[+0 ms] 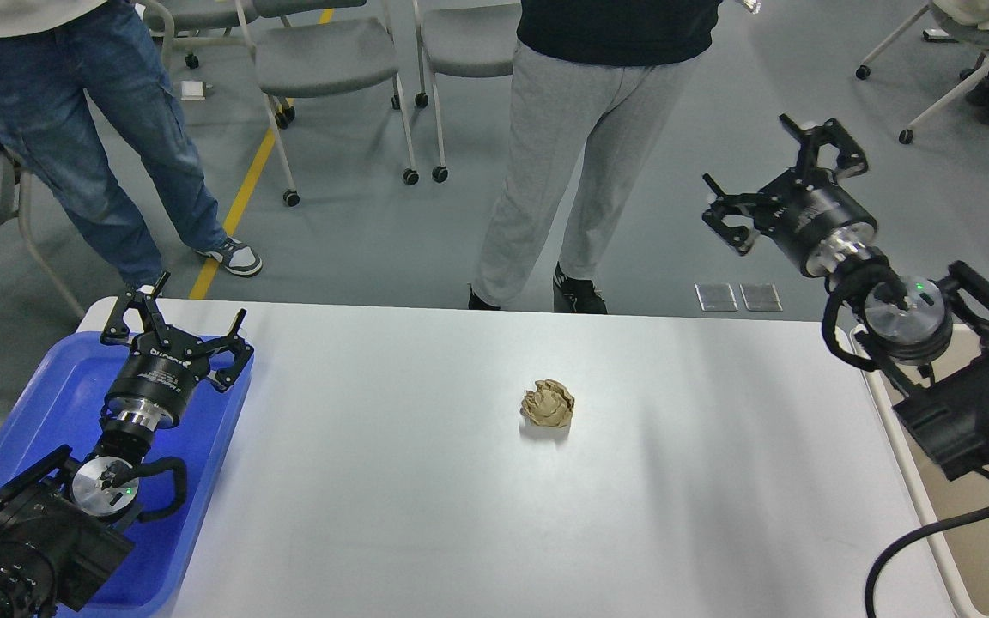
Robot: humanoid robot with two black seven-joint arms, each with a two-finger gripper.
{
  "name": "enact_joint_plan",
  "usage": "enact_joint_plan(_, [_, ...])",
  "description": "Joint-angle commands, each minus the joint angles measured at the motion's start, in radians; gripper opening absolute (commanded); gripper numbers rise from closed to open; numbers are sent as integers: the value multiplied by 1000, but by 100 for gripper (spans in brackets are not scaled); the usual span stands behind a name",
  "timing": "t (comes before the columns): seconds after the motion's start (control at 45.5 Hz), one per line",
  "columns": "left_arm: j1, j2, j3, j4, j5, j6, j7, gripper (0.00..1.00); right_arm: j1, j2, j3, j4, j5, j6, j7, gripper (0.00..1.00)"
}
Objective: Tidy desktop
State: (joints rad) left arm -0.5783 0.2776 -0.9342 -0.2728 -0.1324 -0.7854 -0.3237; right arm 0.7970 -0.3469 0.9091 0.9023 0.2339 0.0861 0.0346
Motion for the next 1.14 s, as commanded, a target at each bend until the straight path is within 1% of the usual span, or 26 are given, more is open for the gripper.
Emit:
enact_joint_plan(0.0, [0,0,0,0,1,0,0,100,-7,152,11,6,-19,66,1,100])
enact_joint_plan(0.132, [0,0,0,0,-1,0,0,100,-61,184,8,-2,-19,130,2,100])
enact_joint_plan(0.307, [0,0,0,0,1,0,0,100,-120,246,7,-55,-19,181,7,100])
enact_joint_plan(0.439, [0,0,0,0,0,0,-1,100,-140,255,5,-129,-19,250,7,100])
enact_joint_plan(0.659, [0,0,0,0,1,0,-1,100,-142,304,5,-278,-18,365,7,100])
enact_joint_plan(0.769, [0,0,0,1,1,0,0,100,-150,310,4,-301,-18,383,7,100])
enact_joint_plan(1.12, [0,0,0,0,1,0,-1,100,-208,307,4,-301,-18,417,5,100])
